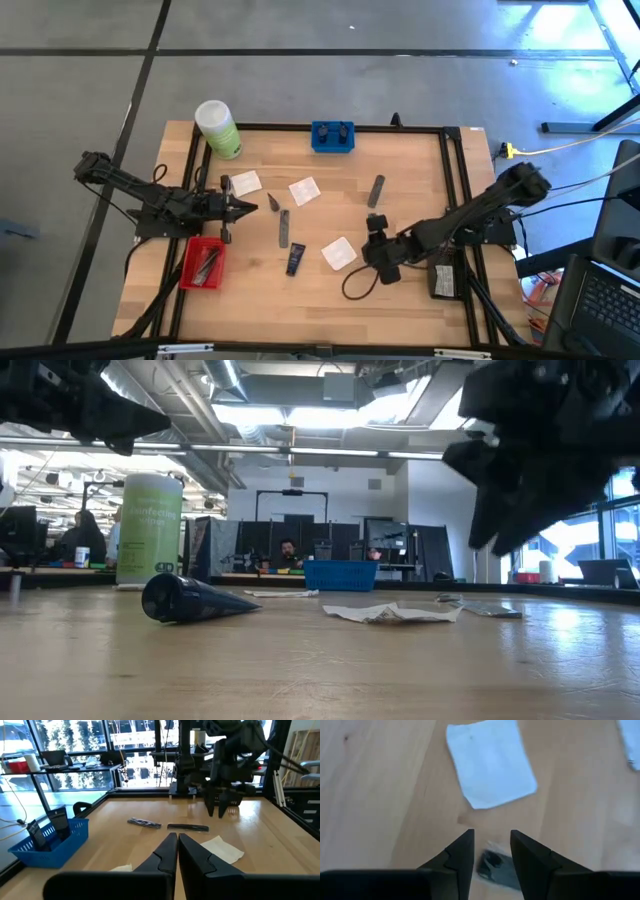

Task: Pick & Place Travel size toiletries
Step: Put the white bandage pad into the black basket

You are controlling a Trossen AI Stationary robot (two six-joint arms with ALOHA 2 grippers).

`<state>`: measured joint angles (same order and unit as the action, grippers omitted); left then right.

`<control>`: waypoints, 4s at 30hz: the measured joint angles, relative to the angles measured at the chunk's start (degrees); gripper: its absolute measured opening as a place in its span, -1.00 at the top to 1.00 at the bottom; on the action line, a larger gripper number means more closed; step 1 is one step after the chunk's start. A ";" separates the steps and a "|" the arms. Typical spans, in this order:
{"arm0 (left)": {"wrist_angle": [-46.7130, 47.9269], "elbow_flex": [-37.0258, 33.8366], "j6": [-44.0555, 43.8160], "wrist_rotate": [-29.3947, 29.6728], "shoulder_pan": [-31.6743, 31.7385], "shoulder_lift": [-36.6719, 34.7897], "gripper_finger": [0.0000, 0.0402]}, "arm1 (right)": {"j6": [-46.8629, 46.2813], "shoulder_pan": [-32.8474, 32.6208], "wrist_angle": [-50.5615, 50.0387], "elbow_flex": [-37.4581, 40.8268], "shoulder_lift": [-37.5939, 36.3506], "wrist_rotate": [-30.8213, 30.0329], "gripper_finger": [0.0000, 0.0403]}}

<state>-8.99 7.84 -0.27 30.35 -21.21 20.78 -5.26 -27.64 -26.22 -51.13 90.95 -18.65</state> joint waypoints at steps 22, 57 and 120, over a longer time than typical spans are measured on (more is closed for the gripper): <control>0.00 0.00 0.00 0.00 0.00 0.00 0.94 | 10.03 -1.03 10.07 -0.04 11.48 -5.14 0.46; 0.00 0.00 0.02 0.00 -0.01 -0.02 0.94 | 13.47 -1.98 16.01 -0.13 14.36 -7.21 0.70; 0.00 0.00 0.01 0.01 -0.01 0.00 0.94 | -37.78 -12.47 -40.13 -22.84 14.36 7.69 0.87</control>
<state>-8.99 7.84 -0.26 30.36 -21.22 20.78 -43.04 -40.11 -66.35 -73.97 105.32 -10.96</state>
